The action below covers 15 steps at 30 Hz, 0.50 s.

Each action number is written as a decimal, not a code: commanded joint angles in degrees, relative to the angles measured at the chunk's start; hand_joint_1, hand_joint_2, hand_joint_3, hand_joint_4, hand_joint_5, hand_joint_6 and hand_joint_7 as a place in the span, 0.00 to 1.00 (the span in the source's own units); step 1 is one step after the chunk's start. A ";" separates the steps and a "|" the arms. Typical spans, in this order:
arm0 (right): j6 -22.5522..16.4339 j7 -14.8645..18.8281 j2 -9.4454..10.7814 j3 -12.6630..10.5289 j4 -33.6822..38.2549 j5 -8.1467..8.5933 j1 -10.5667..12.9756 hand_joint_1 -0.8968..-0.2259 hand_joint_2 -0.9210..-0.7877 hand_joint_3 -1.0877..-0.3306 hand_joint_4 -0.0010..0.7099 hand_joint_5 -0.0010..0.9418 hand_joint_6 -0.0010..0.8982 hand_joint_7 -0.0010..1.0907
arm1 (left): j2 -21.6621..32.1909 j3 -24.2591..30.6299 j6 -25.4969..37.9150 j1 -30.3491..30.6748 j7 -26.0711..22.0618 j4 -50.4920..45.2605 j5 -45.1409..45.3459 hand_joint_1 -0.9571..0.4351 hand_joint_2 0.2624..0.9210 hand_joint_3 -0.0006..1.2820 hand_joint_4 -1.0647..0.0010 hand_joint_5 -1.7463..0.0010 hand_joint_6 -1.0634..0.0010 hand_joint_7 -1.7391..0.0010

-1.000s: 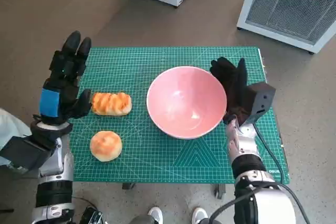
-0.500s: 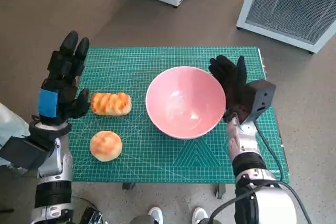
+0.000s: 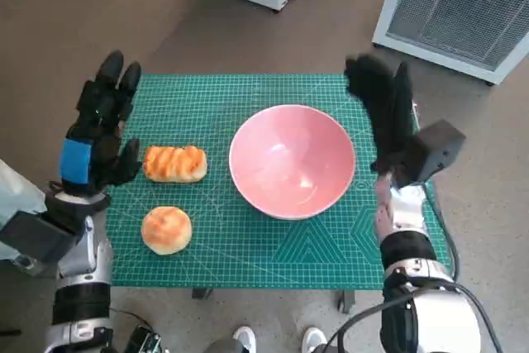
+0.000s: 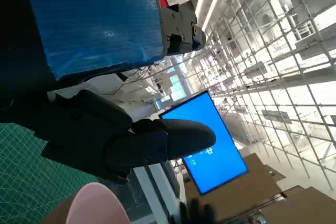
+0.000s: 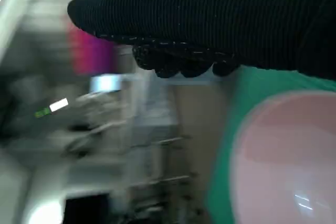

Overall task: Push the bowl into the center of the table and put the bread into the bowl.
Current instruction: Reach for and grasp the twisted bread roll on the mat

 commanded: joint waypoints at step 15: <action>-6.68 17.36 -0.59 0.64 -11.27 10.99 2.02 0.21 0.00 0.53 0.26 0.00 0.30 0.06 | -1.88 -2.23 -0.97 -9.32 -4.40 6.67 -1.61 0.17 1.00 0.37 0.81 1.00 0.86 0.92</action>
